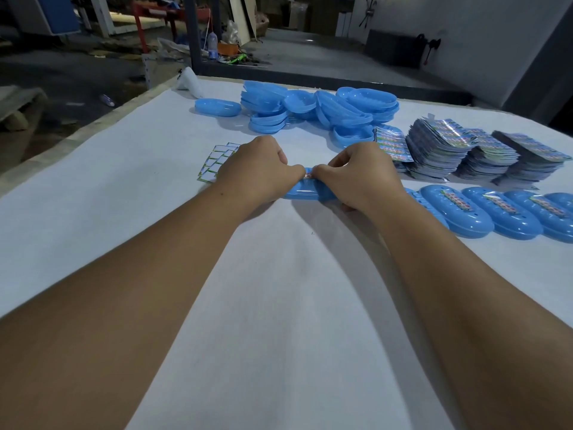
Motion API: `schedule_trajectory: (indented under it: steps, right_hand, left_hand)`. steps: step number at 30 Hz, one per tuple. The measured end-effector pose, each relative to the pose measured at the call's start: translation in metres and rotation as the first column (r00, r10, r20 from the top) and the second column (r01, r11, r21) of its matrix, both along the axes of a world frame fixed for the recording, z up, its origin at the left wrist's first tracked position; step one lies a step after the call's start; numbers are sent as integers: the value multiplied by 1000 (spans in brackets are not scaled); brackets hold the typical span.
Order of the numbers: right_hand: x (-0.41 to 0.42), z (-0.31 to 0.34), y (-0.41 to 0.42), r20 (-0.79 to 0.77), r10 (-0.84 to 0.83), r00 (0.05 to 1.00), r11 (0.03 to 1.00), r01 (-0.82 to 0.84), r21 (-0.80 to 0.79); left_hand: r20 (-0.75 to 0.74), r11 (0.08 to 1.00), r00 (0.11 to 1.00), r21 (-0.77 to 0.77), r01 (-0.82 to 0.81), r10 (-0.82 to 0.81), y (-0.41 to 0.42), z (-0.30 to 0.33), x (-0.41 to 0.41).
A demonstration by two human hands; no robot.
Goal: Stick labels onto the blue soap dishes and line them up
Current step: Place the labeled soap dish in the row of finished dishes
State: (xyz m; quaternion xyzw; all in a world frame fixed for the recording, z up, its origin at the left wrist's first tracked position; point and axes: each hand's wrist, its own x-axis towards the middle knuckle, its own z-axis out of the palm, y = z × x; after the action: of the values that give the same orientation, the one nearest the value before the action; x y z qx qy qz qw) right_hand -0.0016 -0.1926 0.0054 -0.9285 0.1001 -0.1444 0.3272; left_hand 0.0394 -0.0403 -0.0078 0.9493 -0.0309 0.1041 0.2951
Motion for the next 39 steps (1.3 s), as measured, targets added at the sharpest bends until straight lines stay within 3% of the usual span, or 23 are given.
schedule_trajectory:
  steps: [6, 10, 16, 19, 23, 31, 39]
  right_hand:
    - [5, -3, -2, 13, -4, 1000, 1000, 4, -17]
    - [7, -5, -3, 102, 54, 993, 998, -50, -39]
    - [-6, -1, 7, 20, 368, 930, 929, -367, -41]
    - [-13, 0, 12, -67, 437, 897, 883, -442, -161]
    - [-17, 4, 11, -126, 369, 921, 819, -386, -424]
    - [-23, 9, -12, -223, 141, 965, 826, -238, -511]
    - [-28, 18, -27, -257, 93, 962, 844, -213, -492]
  left_hand:
    - [45, 999, 999, 46, -18, 16, -1, -2, -1]
    - [90, 995, 994, -81, -56, 64, 2, 0, -1]
    - [186, 977, 977, -206, -61, 101, 11, 9, -1]
    - [186, 979, 979, -196, -48, 85, 12, 9, -1]
    - [180, 983, 981, -181, -42, 75, 11, 8, -1]
    - [214, 985, 973, -160, -57, 91, 11, 5, 1]
    - [212, 984, 972, -164, -67, 101, 11, 3, 3]
